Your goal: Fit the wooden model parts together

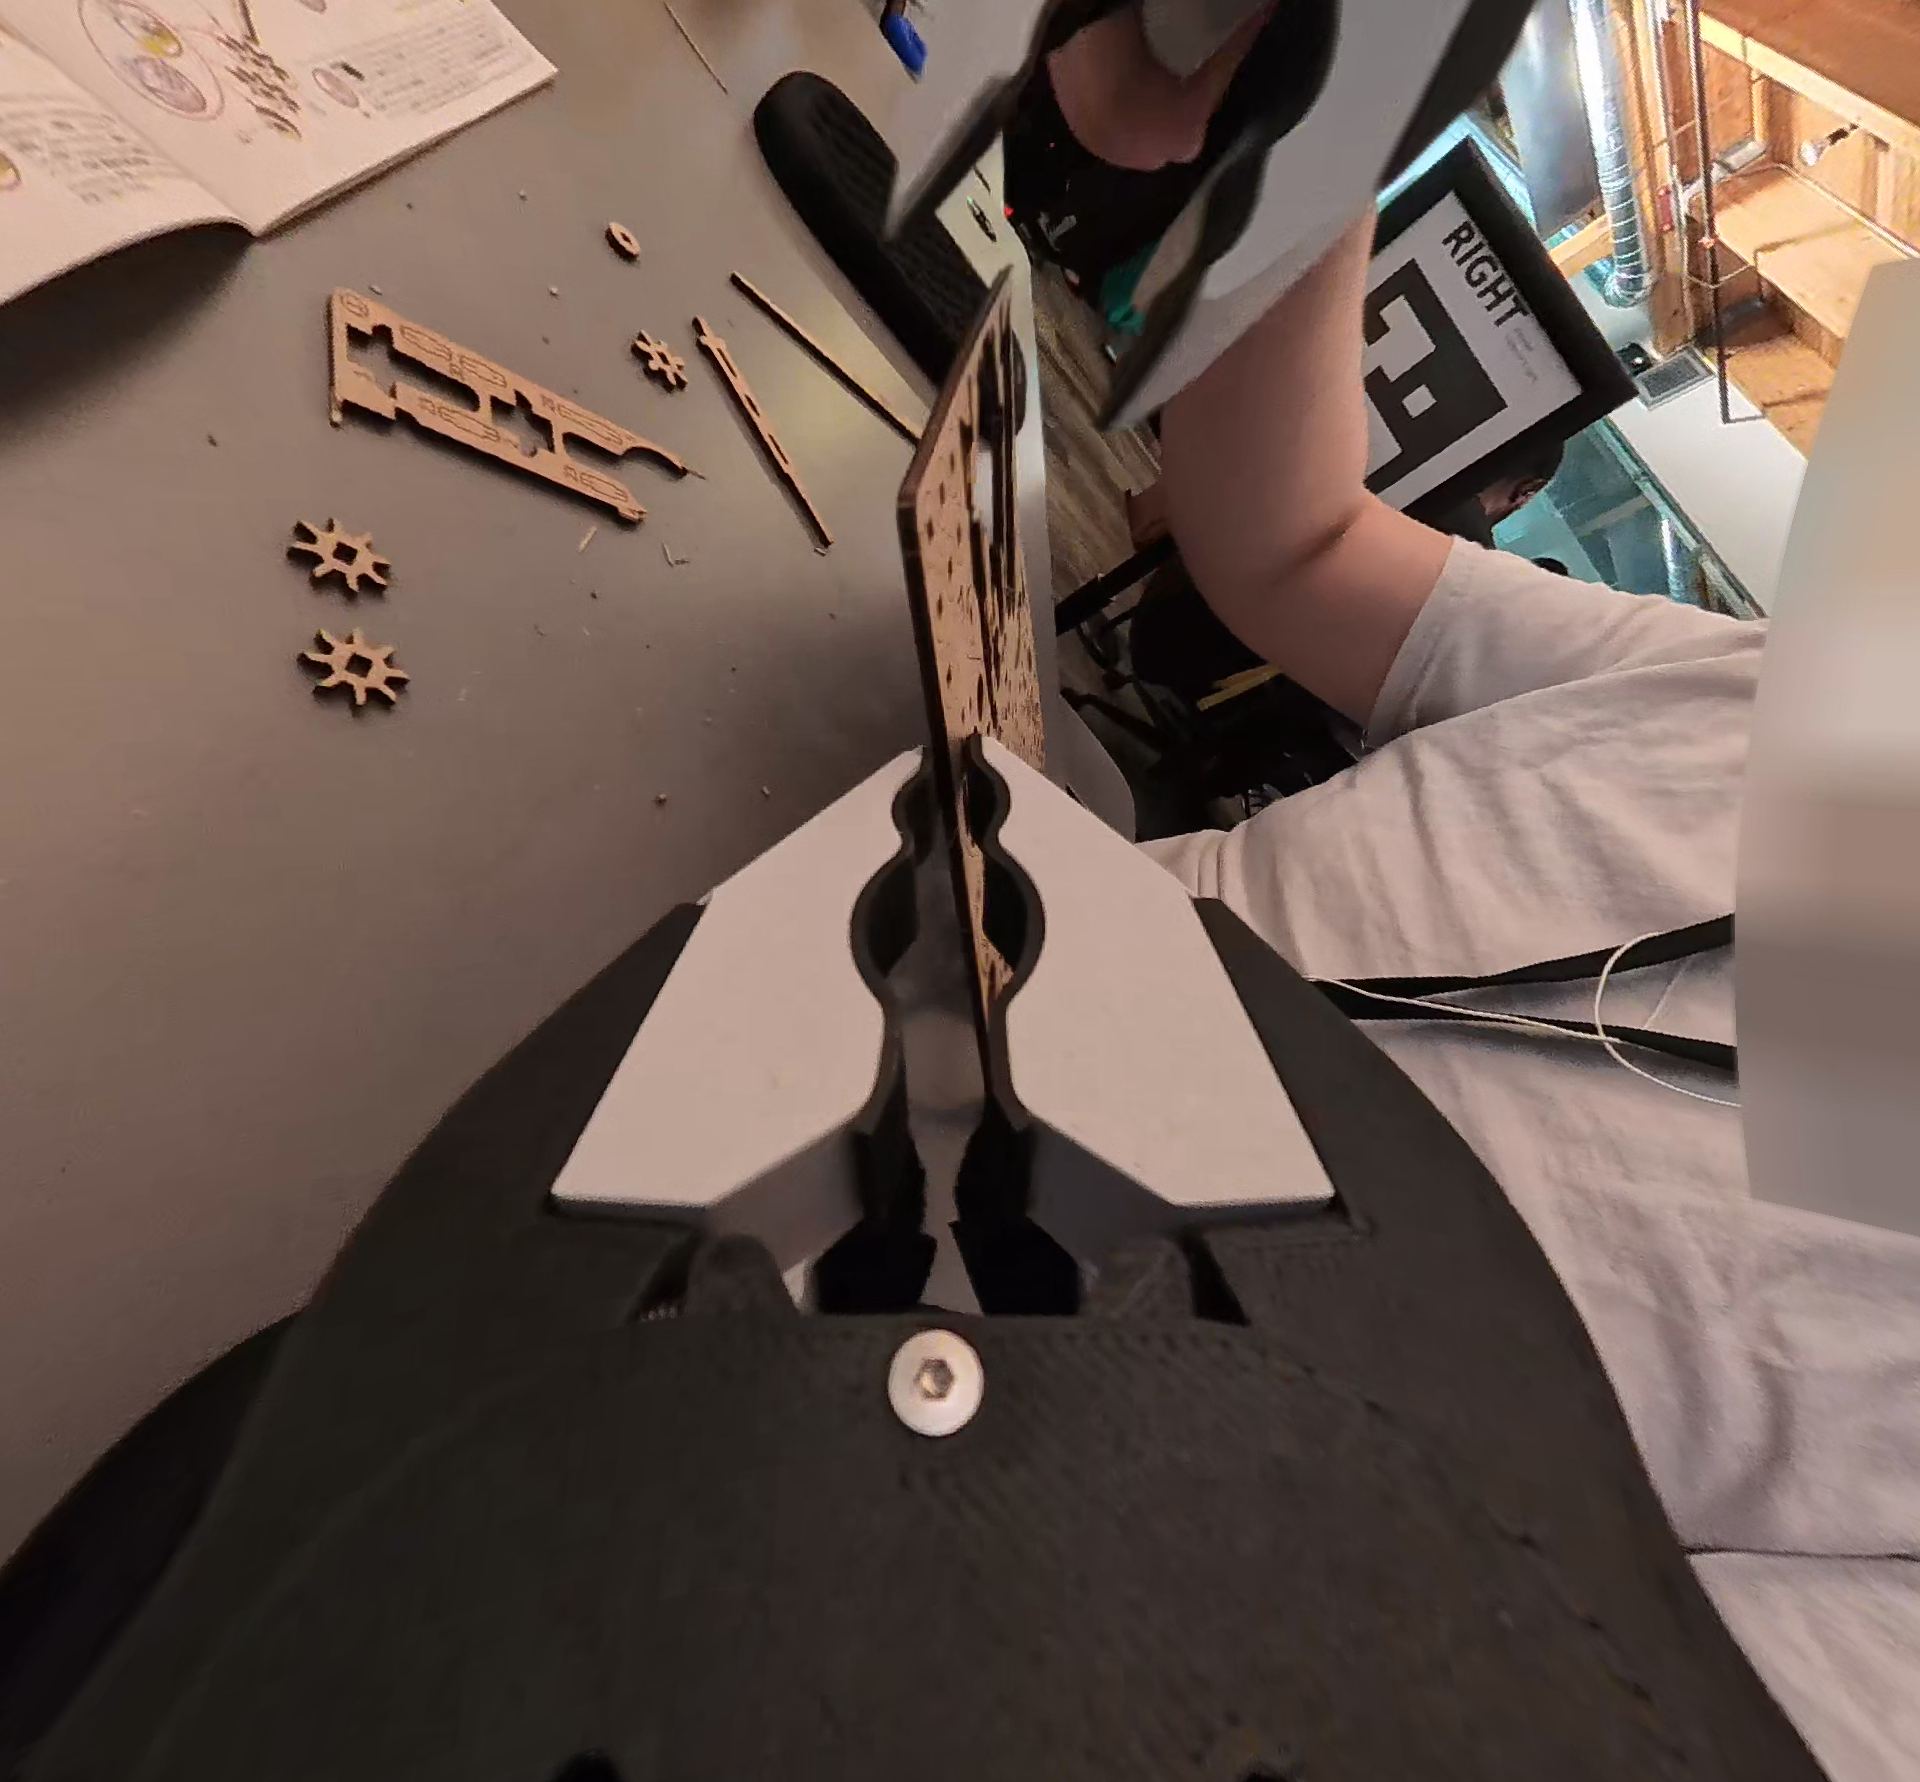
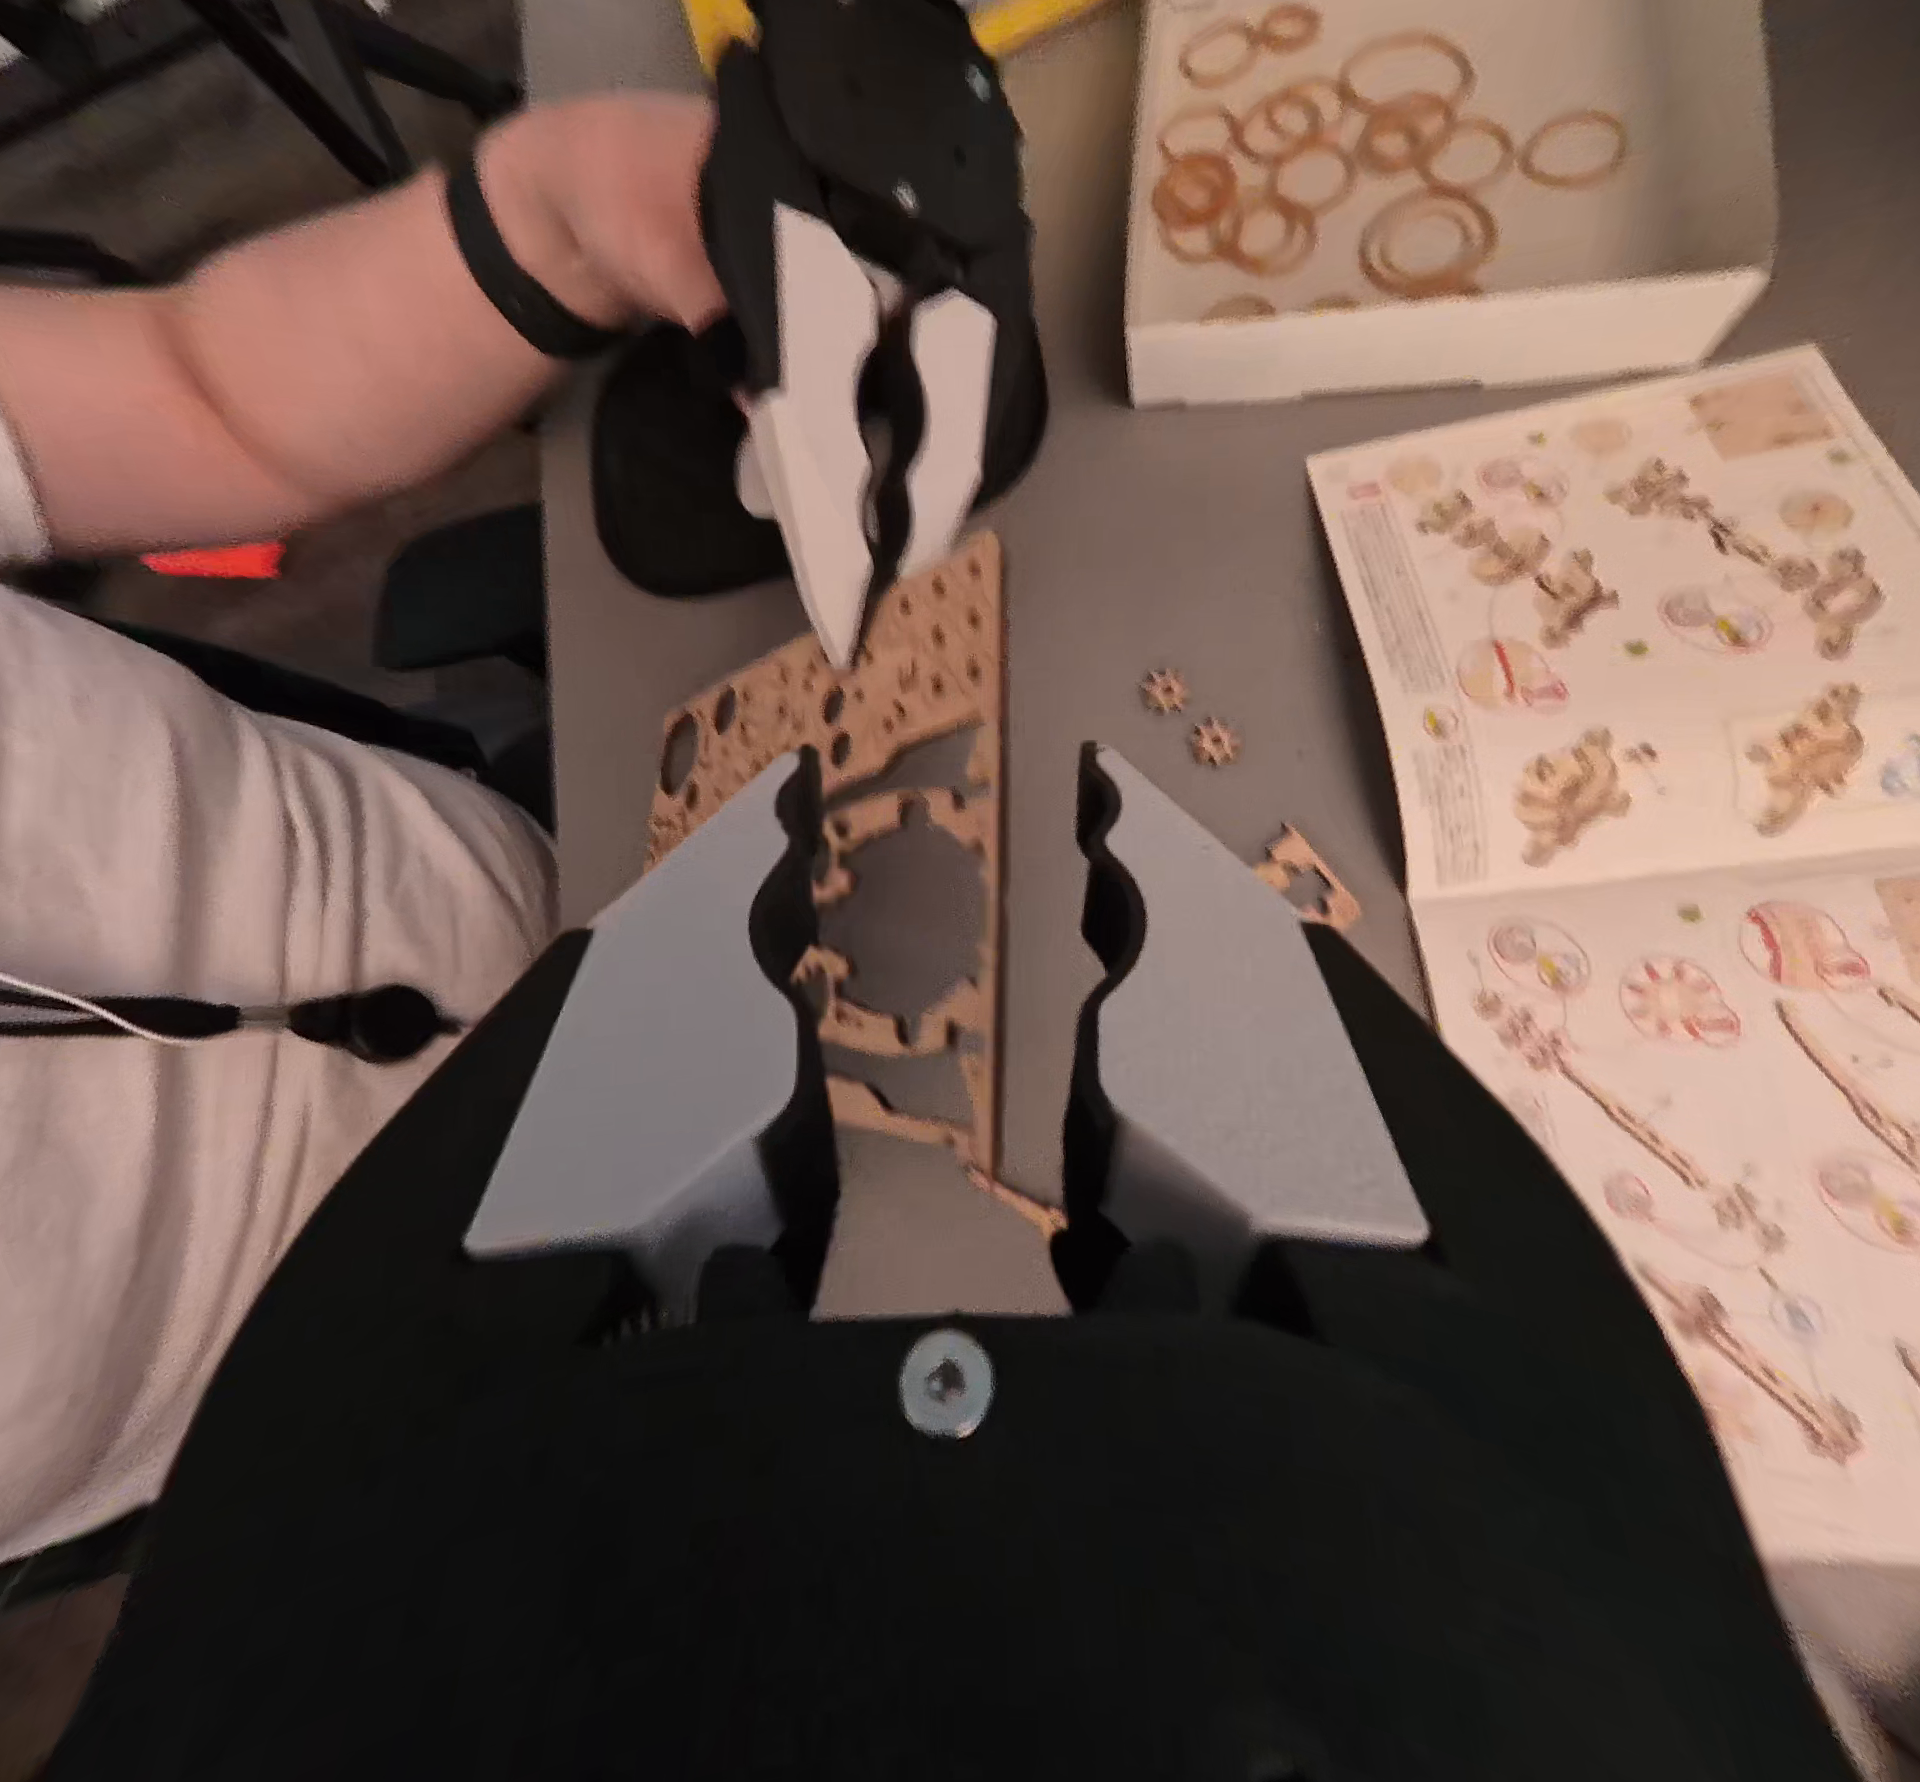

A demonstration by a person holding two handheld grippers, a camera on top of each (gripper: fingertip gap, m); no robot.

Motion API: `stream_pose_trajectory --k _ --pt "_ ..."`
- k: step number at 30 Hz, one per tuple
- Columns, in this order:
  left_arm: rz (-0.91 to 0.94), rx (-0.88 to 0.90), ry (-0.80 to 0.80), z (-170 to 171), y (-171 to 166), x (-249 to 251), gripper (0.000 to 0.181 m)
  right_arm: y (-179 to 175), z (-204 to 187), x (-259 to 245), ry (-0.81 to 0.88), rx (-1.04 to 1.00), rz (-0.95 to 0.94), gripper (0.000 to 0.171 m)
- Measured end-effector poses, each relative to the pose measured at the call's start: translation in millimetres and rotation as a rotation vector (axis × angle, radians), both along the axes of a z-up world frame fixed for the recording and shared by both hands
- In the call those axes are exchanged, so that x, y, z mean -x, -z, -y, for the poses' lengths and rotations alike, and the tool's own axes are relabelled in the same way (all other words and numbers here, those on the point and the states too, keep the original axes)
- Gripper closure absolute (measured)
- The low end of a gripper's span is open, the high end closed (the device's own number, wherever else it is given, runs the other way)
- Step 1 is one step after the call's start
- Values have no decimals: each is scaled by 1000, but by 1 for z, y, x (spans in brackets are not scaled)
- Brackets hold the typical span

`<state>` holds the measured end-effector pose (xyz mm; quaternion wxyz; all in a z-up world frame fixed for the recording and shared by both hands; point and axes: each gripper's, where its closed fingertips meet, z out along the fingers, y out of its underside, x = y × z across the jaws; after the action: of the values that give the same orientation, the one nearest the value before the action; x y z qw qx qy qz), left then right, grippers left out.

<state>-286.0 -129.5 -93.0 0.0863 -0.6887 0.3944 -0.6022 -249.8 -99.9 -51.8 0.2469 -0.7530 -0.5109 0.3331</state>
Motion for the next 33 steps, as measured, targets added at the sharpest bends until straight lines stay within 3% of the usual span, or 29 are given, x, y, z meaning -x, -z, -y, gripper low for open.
stream_pose_trajectory --k 5,11,20,26,33 --pt "-20 27 20 1 9 -1 178 17 -9 27 20 68 63 121" --pt "-29 45 24 0 14 -2 178 44 -9 40 8 226 165 132" --pt "0 45 21 -2 13 -1 178 47 -4 47 -21 384 92 147" --pt "16 32 18 -2 12 0 178 35 -16 43 9 412 -29 146" --pt "-3 50 8 -4 16 0 178 50 -9 43 -34 341 143 142"
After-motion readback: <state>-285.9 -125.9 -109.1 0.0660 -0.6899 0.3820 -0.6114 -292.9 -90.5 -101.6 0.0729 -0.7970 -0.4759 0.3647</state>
